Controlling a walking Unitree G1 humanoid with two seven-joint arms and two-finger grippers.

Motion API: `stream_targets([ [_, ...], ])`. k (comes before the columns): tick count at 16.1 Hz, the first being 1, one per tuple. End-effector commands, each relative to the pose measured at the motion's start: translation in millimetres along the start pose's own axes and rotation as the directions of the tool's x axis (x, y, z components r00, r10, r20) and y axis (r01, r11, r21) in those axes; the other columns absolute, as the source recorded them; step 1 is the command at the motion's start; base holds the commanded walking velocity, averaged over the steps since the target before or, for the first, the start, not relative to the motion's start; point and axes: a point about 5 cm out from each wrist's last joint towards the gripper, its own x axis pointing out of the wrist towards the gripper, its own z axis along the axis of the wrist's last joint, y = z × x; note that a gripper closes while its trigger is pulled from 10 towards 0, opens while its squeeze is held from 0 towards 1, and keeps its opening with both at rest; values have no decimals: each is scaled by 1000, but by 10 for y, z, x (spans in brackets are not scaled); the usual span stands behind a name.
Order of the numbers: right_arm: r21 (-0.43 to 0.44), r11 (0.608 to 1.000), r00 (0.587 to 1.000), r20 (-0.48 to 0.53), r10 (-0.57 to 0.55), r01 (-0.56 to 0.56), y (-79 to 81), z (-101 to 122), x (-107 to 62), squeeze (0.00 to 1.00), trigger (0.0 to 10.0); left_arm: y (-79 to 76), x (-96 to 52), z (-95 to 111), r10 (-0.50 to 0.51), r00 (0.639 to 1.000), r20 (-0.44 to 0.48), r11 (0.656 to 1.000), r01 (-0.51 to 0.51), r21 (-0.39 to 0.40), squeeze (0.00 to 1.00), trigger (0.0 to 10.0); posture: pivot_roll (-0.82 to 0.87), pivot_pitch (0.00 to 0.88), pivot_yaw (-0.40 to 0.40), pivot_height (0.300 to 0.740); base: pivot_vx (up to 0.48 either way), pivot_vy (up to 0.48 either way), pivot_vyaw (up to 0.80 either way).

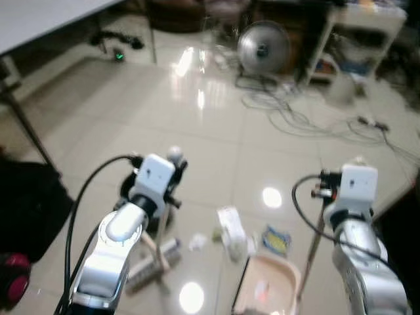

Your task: Sweep floor

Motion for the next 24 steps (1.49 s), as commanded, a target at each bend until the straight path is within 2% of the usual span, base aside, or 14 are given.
stream_targets([
  [1,22,999,996,76,-44,42,-67,138,9,0,10000,15,25,144,19,996,85,1000,-20,17,0,10000,2,21,-42,740,0,0,-800],
  [4,61,998,995,105,3,-9,-16,174,-2,0,10000,76,40,203,60,990,129,997,-65,31,0,10000,1,14,-40,740,0,0,-673],
  [8,64,996,990,124,59,-68,87,191,-20,0,10000,115,58,219,74,987,142,996,-80,37,0,10000,-2,6,-35,740,236,0,0],
  [12,72,993,987,140,82,-93,113,213,-22,0,10000,108,53,214,74,987,140,996,-79,34,0,10000,0,9,-36,740,352,0,0],
  [16,31,993,984,141,107,-112,145,217,-16,0,10000,106,43,195,70,989,132,996,-75,39,0,10000,1,11,-36,740,354,0,0],
  [18,-2,990,980,140,143,-144,185,214,-18,0,10000,111,43,187,70,989,128,996,-77,45,0,10000,2,14,-36,740,356,0,800],
  [20,11,989,977,156,145,-148,200,224,-23,0,10000,112,44,187,70,989,128,996,-76,47,0,10000,2,13,-36,740,354,0,800],
  [21,45,989,981,143,132,-140,191,213,-21,0,10000,110,44,184,68,990,126,996,-75,47,0,10000,1,14,-36,740,356,0,0],
  [24,42,989,981,137,134,-140,182,197,-19,0,10000,57,43,126,40,995,89,998,-43,39,0,10000,3,16,-34,740,319,0,0],
])
